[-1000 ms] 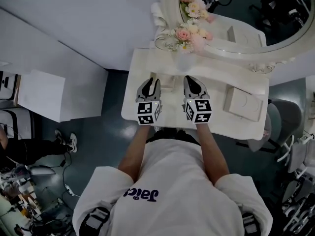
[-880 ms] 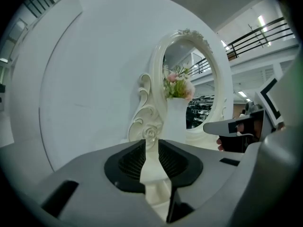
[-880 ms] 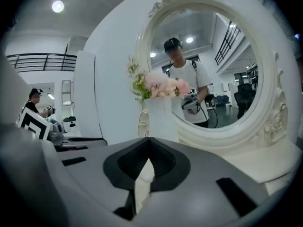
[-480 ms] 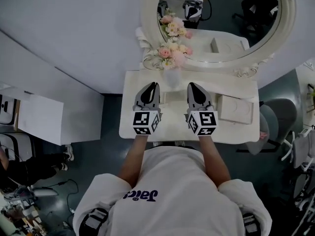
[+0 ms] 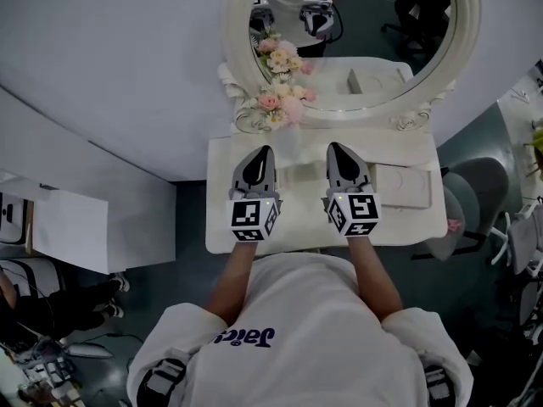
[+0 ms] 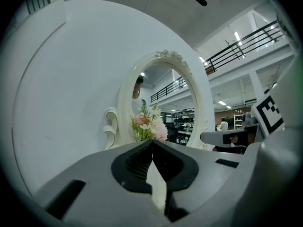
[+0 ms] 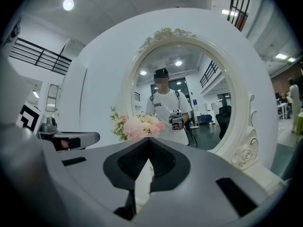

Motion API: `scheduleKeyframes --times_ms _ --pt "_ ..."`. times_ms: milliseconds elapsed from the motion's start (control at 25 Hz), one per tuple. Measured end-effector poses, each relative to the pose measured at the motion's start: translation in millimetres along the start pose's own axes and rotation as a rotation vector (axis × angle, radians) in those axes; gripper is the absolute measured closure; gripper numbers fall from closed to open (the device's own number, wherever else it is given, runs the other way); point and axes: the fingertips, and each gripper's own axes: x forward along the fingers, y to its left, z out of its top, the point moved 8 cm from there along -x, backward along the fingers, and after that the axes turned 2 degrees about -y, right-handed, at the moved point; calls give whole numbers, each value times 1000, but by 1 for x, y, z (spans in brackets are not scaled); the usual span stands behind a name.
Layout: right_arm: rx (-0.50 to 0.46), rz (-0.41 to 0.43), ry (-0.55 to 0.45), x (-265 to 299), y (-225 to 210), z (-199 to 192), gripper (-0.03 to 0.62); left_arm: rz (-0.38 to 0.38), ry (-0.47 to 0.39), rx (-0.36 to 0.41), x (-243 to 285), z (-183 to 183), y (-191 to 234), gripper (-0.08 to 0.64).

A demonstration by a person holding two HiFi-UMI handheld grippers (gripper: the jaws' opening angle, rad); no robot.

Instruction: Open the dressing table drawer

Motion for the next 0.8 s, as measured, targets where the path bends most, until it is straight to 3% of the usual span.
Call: scheduleKeyframes --times_ms 800 --pt "-32 -4 10 5 5 3 589 -29 1 -14 3 5 -3 545"
